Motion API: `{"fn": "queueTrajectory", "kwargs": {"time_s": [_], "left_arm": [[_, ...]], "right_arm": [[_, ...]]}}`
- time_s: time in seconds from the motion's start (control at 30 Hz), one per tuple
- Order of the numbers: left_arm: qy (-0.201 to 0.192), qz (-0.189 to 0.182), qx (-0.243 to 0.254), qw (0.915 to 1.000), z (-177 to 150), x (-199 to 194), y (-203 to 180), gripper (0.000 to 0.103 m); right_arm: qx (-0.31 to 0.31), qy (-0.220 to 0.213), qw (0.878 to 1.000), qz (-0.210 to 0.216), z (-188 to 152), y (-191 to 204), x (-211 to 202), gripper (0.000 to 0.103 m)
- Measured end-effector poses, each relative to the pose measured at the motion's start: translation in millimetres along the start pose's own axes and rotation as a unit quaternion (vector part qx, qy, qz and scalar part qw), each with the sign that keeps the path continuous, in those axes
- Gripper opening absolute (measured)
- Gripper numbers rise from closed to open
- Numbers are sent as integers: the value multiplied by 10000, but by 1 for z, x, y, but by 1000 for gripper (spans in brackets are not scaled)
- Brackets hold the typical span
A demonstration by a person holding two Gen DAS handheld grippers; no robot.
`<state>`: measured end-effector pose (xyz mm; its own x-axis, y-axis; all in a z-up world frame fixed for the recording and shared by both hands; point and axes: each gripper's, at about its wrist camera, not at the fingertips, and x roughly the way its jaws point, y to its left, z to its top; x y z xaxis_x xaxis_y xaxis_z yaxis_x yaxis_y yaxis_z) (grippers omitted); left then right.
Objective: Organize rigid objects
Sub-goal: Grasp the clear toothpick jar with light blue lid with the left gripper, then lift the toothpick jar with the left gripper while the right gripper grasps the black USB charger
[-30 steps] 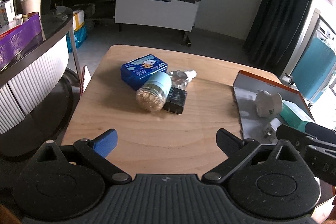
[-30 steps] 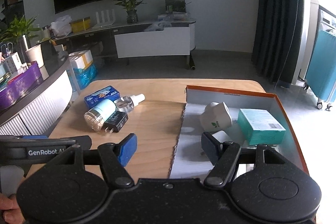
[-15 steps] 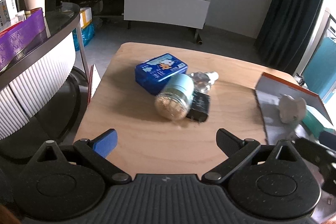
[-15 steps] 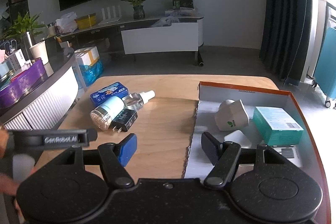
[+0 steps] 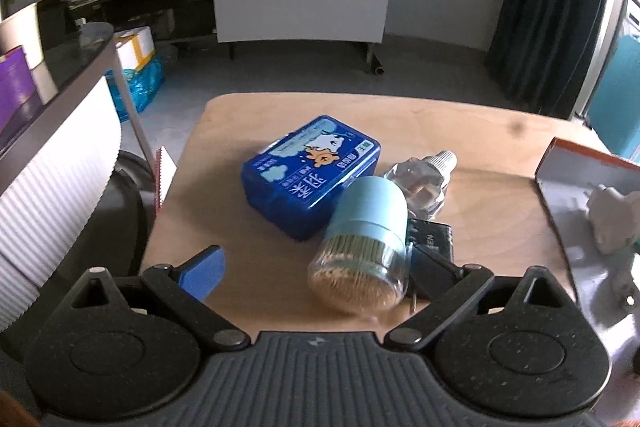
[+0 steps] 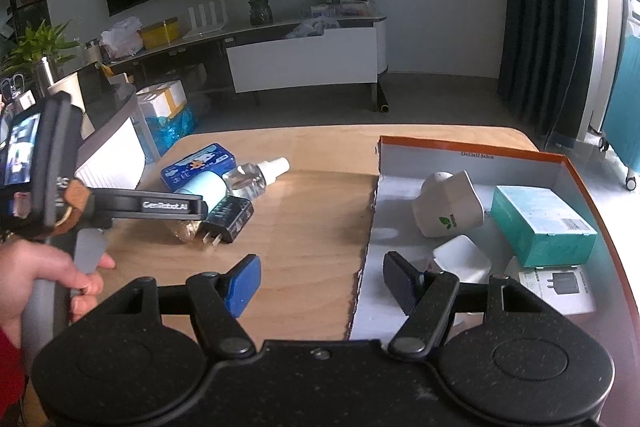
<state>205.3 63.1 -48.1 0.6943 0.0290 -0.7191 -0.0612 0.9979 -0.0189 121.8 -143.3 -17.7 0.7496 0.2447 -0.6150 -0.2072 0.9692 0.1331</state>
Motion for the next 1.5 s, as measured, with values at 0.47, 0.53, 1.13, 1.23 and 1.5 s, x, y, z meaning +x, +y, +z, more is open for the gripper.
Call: {"fn": "queueTrajectory", "kwargs": {"time_s": [0.47,0.53,1.13,1.23,1.5], "left_arm": [[-25,-204,-7,9998,-3,11,5,84],[-82,-164,173,9997,-3,12,-2,81],[-433,-246,-374,9981,-35,-57,23,47],[-509,-131,-423,9977,-40,-58,27,47],[-569,-245,-782,9950,-38,-51,42,47]], "right_arm": [[78,18,10000,-31,-1,-10,7,80],[34,31,10000,-21,-2,-8,7,80],[-207,419,9979,451,17,52,69,80],[-139,526,9976,425,22,66,93,80],[-470,473,9978,2,25,95,139,77]]}}
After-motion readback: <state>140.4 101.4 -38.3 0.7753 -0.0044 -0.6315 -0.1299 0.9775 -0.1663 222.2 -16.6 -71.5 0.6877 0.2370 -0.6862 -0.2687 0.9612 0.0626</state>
